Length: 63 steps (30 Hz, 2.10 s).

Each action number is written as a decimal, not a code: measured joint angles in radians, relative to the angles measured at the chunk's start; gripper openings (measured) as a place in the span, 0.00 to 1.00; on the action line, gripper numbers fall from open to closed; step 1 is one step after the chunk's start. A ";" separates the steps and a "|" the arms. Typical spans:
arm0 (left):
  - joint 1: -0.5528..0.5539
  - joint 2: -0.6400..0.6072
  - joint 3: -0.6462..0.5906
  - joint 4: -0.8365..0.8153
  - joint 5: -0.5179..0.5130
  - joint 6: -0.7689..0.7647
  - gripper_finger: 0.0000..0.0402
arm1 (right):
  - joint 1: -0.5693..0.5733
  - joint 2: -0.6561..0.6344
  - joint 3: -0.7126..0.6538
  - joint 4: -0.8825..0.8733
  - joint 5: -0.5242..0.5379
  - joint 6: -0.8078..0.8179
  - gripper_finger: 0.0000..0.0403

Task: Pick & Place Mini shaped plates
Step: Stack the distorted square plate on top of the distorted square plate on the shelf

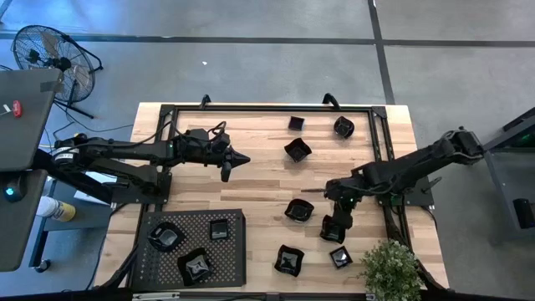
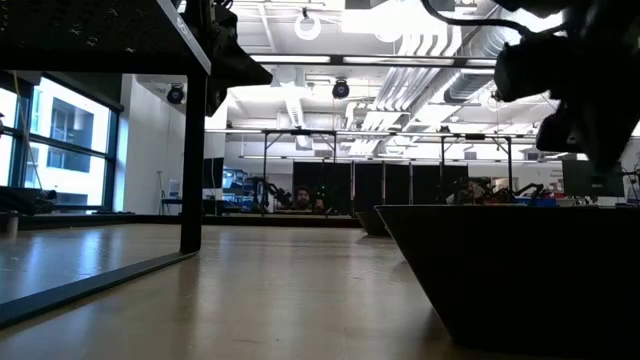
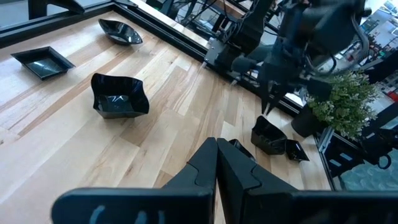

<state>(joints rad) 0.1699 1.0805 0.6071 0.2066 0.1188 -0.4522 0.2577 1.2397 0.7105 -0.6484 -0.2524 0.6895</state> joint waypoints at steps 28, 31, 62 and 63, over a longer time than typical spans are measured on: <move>0.000 0.000 0.000 0.000 0.000 -0.002 0.00 | 0.109 0.175 0.000 0.143 0.117 -0.012 0.01; 0.000 0.000 0.000 -0.001 0.000 -0.002 0.00 | 0.091 0.136 0.000 0.140 0.094 0.016 0.01; 0.000 -0.011 -0.001 -0.274 -0.128 -0.191 0.00 | -0.449 0.714 0.640 0.219 0.065 0.009 0.00; 0.000 -0.012 -0.002 -0.301 -0.134 -0.211 0.00 | -0.454 0.734 0.664 0.219 0.067 0.008 0.00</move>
<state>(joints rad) 0.1703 1.0687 0.6056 -0.0944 -0.0156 -0.6635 -0.1962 1.9736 1.3741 -0.4292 -0.1858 0.6980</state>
